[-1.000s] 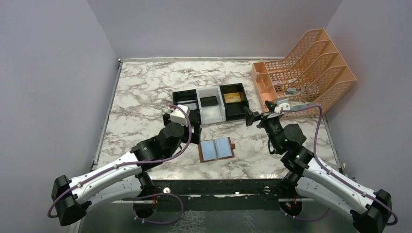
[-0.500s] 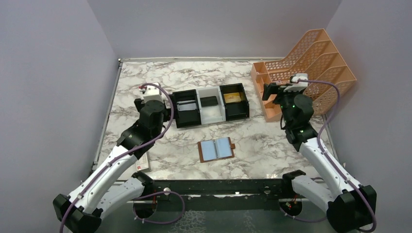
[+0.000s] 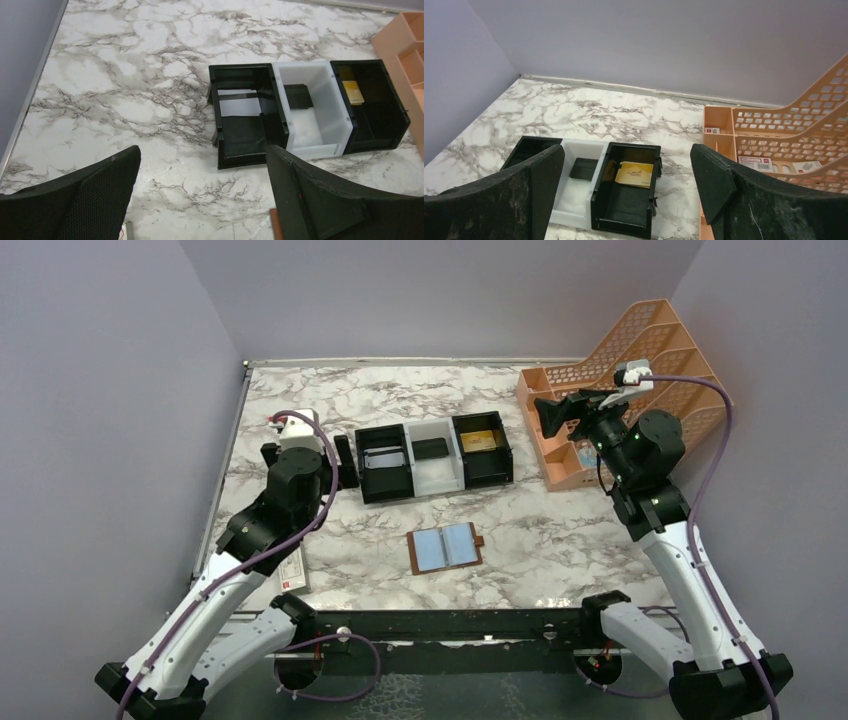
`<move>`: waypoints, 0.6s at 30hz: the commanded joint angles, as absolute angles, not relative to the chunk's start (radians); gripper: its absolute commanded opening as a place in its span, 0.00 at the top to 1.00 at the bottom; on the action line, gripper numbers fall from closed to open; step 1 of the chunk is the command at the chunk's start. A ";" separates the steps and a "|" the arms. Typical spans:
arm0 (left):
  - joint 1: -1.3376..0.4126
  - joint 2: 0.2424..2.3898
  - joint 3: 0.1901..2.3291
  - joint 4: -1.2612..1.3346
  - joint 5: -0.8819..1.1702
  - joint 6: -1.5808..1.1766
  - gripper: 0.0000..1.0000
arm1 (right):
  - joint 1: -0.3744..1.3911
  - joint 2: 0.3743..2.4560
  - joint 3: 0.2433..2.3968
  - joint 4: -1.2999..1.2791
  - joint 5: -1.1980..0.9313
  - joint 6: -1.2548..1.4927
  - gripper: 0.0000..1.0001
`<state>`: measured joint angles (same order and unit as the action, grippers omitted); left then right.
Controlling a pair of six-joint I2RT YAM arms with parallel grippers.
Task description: Take the credit cards out of the card holder
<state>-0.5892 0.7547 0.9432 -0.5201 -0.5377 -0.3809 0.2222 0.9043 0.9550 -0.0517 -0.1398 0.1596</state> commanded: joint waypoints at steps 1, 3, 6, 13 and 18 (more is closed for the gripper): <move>-0.584 0.796 0.946 -0.548 -0.566 -0.389 0.01 | 0.221 0.918 0.990 -0.146 -0.027 0.226 0.00; -0.584 0.821 0.953 -0.549 -0.568 -0.378 0.01 | 0.220 0.908 0.978 -0.131 -0.032 0.198 0.01; -0.584 0.863 0.977 -0.548 -0.582 -0.368 0.01 | 0.221 0.883 0.958 -0.096 -0.029 0.164 0.00; -0.584 0.926 1.032 -0.547 -0.609 -0.359 0.01 | 0.220 0.866 0.958 -0.090 -0.038 0.116 0.01; -0.584 0.922 1.042 -0.546 -0.617 -0.368 0.01 | 0.221 0.865 0.964 -0.092 -0.052 0.108 0.00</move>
